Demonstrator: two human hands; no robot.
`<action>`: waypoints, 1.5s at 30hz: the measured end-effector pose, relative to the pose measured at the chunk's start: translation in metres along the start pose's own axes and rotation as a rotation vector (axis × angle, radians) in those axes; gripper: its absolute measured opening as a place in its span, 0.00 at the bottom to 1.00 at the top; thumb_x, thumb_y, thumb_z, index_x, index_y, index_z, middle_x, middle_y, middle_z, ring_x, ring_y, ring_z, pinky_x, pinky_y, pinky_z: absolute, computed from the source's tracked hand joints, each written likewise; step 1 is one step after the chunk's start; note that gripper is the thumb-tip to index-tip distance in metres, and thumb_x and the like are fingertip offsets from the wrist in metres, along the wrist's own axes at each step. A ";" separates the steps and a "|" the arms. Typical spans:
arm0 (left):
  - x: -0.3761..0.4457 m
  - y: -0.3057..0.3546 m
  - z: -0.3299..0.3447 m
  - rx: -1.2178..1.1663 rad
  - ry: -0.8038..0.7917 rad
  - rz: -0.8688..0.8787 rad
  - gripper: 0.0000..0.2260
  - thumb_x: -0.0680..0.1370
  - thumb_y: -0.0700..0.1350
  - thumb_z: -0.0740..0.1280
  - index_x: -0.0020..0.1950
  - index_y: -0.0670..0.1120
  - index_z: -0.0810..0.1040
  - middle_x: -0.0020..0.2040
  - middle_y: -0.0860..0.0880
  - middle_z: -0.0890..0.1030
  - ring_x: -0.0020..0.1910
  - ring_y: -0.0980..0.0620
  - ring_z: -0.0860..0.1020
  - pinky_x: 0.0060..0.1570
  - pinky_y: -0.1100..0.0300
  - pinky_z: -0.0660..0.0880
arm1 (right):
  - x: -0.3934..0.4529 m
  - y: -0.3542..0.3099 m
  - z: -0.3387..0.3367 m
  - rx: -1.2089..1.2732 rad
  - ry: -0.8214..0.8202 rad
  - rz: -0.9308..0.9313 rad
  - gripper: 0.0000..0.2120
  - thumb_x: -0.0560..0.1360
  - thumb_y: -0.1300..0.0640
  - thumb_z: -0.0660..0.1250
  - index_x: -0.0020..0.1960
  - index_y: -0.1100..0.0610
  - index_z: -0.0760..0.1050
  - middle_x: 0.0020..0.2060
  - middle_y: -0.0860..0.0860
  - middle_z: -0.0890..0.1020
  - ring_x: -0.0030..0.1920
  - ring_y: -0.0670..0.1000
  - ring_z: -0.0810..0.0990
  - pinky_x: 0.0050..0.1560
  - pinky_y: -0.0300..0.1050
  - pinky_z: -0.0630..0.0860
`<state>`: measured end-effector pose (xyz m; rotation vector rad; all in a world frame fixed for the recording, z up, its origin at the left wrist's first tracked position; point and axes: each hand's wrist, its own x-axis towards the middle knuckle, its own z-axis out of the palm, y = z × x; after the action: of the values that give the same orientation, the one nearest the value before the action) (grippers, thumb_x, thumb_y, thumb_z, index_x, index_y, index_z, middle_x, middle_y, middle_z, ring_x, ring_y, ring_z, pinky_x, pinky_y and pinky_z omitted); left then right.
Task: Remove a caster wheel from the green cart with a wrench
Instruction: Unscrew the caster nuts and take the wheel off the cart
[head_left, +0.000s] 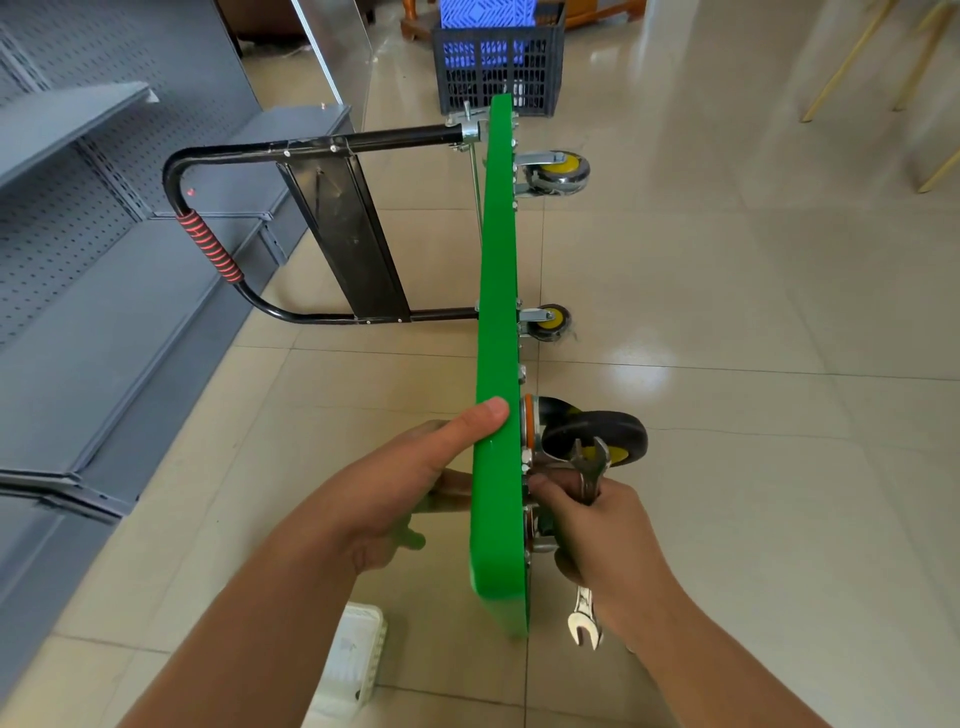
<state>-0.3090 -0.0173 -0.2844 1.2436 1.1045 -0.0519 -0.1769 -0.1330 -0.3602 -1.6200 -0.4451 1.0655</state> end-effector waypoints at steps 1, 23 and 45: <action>0.000 0.000 0.000 -0.003 0.000 -0.001 0.36 0.59 0.77 0.71 0.61 0.61 0.76 0.48 0.52 0.88 0.59 0.48 0.80 0.72 0.28 0.58 | -0.002 -0.001 0.000 0.037 -0.023 -0.006 0.08 0.78 0.59 0.70 0.45 0.53 0.87 0.35 0.49 0.86 0.24 0.39 0.74 0.29 0.33 0.68; 0.001 0.000 0.001 -0.004 -0.012 -0.003 0.33 0.62 0.76 0.67 0.62 0.60 0.77 0.47 0.53 0.87 0.58 0.48 0.81 0.71 0.28 0.59 | 0.005 0.010 0.014 -0.176 0.100 -0.071 0.10 0.79 0.49 0.69 0.41 0.48 0.84 0.35 0.45 0.86 0.40 0.44 0.84 0.46 0.46 0.79; -0.004 0.002 0.002 0.023 0.004 -0.007 0.36 0.60 0.78 0.69 0.62 0.60 0.78 0.47 0.53 0.88 0.58 0.50 0.81 0.71 0.28 0.57 | 0.006 0.011 0.012 -0.177 0.099 -0.069 0.12 0.79 0.47 0.69 0.41 0.50 0.85 0.33 0.44 0.85 0.37 0.43 0.83 0.43 0.44 0.77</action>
<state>-0.3082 -0.0200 -0.2805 1.2610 1.1145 -0.0681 -0.1858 -0.1254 -0.3731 -1.7915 -0.5376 0.9102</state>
